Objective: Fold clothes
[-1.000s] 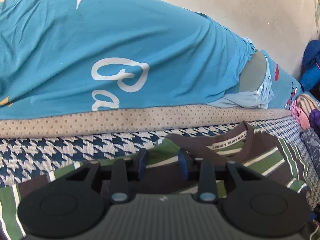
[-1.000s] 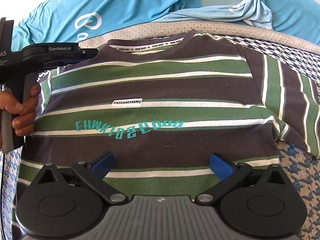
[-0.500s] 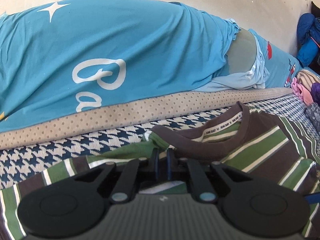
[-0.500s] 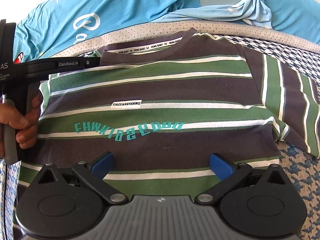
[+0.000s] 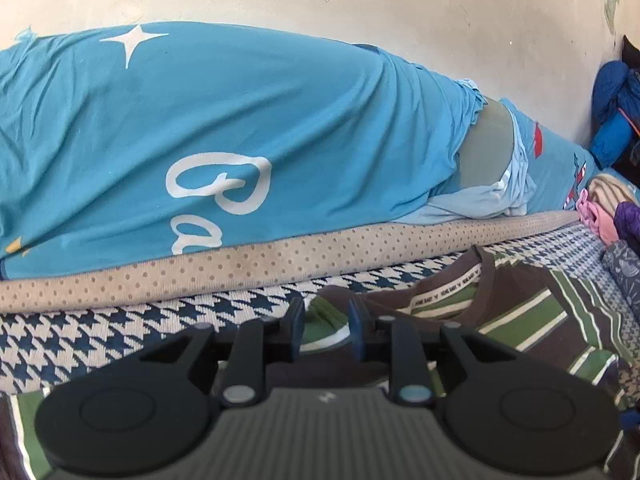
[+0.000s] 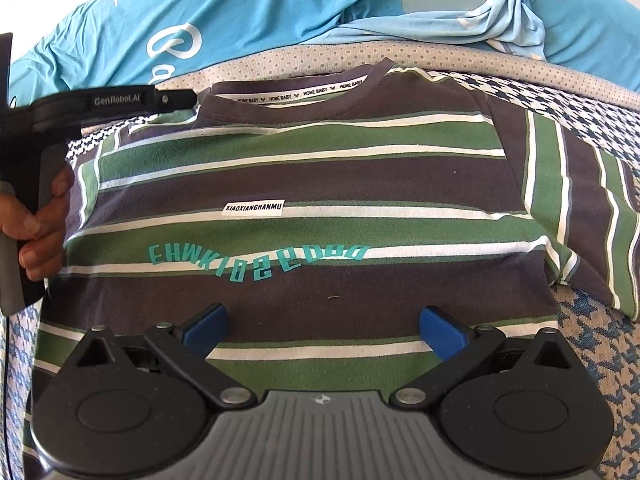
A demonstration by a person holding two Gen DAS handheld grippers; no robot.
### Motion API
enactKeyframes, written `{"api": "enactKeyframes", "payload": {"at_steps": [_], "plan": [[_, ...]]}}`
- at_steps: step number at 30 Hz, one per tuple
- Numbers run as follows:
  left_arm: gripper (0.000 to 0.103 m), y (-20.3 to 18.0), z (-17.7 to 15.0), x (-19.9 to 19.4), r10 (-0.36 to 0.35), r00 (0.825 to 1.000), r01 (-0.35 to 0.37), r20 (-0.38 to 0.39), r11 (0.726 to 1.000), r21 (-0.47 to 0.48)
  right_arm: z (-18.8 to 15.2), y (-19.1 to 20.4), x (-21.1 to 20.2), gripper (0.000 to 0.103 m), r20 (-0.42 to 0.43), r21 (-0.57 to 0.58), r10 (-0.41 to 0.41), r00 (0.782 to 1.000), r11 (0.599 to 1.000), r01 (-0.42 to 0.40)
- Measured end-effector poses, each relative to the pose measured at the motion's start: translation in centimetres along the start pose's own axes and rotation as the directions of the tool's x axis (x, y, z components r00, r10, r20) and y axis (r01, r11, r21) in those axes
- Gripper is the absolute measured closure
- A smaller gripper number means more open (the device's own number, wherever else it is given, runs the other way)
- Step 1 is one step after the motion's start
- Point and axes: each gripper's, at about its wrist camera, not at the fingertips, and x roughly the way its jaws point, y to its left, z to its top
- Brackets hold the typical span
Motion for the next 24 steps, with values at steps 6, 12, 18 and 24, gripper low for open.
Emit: {"api": "enactKeyframes", "payload": {"at_steps": [6,12,18,24], "plan": [[0.059,0.2,0.2,1.4,-0.007,0.999,0.010,-0.046,0.999,0.049,-0.1,0.1,0.1,0.000,0.000,-0.005,-0.009,1.000,1.000,0.009],[0.053,-0.1,0.6,2.7,-0.011,0.997,0.020,-0.081,0.994,0.107,-0.2,0.7,0.1,0.000,0.001,-0.011,-0.018,1.000,1.000,0.018],[0.088,-1.0,0.5,2.3,0.005,0.997,0.009,-0.077,0.985,0.172,-0.2,1.1,0.2,0.000,0.003,-0.026,-0.028,1.000,0.999,0.028],[0.096,-3.1,0.0,0.9,0.147,0.988,-0.155,0.050,0.944,0.292,-0.3,1.2,0.2,0.000,0.004,-0.026,-0.030,1.000,0.999,0.030]]}}
